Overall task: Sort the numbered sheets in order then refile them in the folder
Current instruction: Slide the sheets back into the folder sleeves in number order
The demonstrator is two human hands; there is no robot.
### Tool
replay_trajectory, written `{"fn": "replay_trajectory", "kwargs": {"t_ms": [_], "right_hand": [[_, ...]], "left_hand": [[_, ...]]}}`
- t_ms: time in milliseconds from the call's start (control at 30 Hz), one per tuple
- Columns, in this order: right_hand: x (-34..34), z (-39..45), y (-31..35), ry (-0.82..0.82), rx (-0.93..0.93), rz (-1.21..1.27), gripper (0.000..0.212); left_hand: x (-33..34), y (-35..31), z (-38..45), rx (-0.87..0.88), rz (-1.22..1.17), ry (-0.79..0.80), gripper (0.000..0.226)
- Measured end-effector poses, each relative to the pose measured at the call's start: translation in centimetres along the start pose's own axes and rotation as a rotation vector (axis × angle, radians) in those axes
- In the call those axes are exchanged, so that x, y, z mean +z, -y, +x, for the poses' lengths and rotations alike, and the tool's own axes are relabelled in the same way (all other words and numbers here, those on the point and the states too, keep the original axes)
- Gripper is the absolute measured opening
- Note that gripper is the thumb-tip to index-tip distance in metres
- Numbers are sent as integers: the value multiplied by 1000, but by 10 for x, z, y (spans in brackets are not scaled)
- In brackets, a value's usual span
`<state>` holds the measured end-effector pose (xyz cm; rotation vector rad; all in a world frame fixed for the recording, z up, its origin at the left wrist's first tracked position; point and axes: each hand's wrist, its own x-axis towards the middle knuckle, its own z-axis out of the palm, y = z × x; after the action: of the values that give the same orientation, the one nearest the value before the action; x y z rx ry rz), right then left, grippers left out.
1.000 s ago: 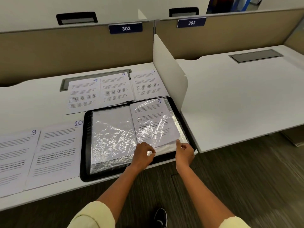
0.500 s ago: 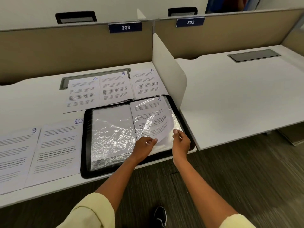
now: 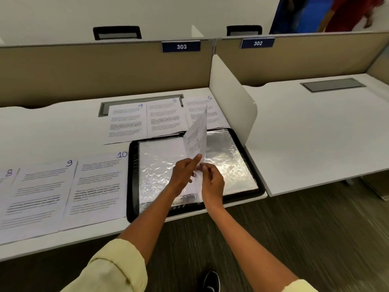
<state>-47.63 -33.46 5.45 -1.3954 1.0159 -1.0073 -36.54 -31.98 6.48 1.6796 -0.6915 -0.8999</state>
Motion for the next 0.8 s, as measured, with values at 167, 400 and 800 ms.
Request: {"fn": "replay_trajectory", "kwargs": {"t_ms": [167, 400, 800], "right_hand": [[29, -24, 2, 130, -85, -109, 16], [63, -52, -8, 280, -99, -255, 14], [70, -71, -50, 351, 38, -668, 34]], "left_hand": [[-44, 8, -13, -27, -56, -51, 69], [-103, 36, -35, -111, -28, -89, 30], [-164, 110, -77, -285, 177, -190, 14]]}}
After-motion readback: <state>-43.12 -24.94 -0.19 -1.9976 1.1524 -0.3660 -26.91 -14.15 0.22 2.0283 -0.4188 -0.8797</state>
